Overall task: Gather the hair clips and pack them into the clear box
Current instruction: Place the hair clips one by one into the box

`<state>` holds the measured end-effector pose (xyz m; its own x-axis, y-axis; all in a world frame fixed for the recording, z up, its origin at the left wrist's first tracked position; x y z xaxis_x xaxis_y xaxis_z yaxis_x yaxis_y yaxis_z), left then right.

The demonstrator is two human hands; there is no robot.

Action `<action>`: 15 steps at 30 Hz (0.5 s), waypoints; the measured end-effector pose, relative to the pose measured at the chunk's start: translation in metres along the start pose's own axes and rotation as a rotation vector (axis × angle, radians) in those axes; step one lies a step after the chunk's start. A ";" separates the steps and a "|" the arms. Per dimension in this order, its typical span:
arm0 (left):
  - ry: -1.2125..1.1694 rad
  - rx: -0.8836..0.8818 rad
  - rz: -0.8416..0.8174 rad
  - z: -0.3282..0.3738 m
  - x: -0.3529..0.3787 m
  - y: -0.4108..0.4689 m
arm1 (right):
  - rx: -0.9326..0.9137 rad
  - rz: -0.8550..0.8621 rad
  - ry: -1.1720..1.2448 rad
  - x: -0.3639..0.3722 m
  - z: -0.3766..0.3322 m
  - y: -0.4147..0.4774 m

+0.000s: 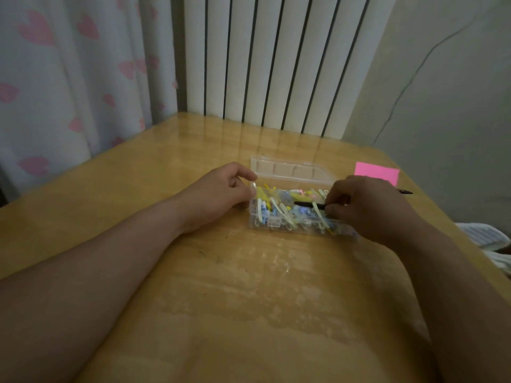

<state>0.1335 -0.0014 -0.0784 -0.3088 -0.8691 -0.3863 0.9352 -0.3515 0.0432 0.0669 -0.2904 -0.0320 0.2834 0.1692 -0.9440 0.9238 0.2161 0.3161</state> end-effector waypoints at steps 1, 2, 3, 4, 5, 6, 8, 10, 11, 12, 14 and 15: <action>-0.001 0.001 0.000 0.000 0.000 0.000 | 0.000 0.000 0.003 0.000 0.000 0.000; -0.001 0.000 0.000 0.000 0.000 0.000 | 0.001 -0.001 0.008 0.000 0.000 0.000; -0.001 0.000 -0.001 0.000 0.000 0.001 | 0.003 -0.002 0.018 0.000 0.001 0.001; 0.001 0.000 -0.001 -0.001 0.000 0.001 | 0.008 -0.004 0.031 0.001 0.000 0.001; 0.004 0.002 -0.002 -0.001 0.000 0.001 | 0.017 -0.006 0.043 0.001 0.000 0.001; 0.006 0.003 -0.001 -0.001 0.000 0.001 | 0.027 -0.008 0.054 0.002 0.000 0.001; 0.006 0.001 0.002 -0.001 0.000 0.001 | 0.047 -0.016 0.080 0.001 0.001 0.000; 0.012 -0.004 0.004 0.000 0.000 0.000 | 0.064 -0.010 0.101 -0.004 0.004 -0.002; 0.010 -0.003 0.004 0.001 0.000 0.000 | 0.074 -0.009 0.108 -0.006 0.007 -0.002; 0.004 0.002 0.005 0.001 0.000 0.000 | 0.083 -0.011 0.119 -0.008 0.009 -0.003; 0.002 0.002 0.005 0.001 0.000 -0.001 | 0.100 0.024 0.185 -0.011 0.010 -0.004; 0.010 -0.003 0.006 0.001 -0.001 -0.001 | 0.124 0.077 0.240 -0.012 0.011 -0.004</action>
<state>0.1331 -0.0011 -0.0771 -0.3017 -0.8674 -0.3956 0.9374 -0.3456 0.0430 0.0624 -0.3044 -0.0230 0.2984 0.4070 -0.8633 0.9306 0.0768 0.3578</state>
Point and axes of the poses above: each hand's wrist, its own y-axis towards the middle knuckle, its own x-axis out of the palm, z = x × y, the point moved 1 cm from there along y, towards the middle knuckle, and after that the axes turned 7 degrees about -x, right-handed, at the moved point
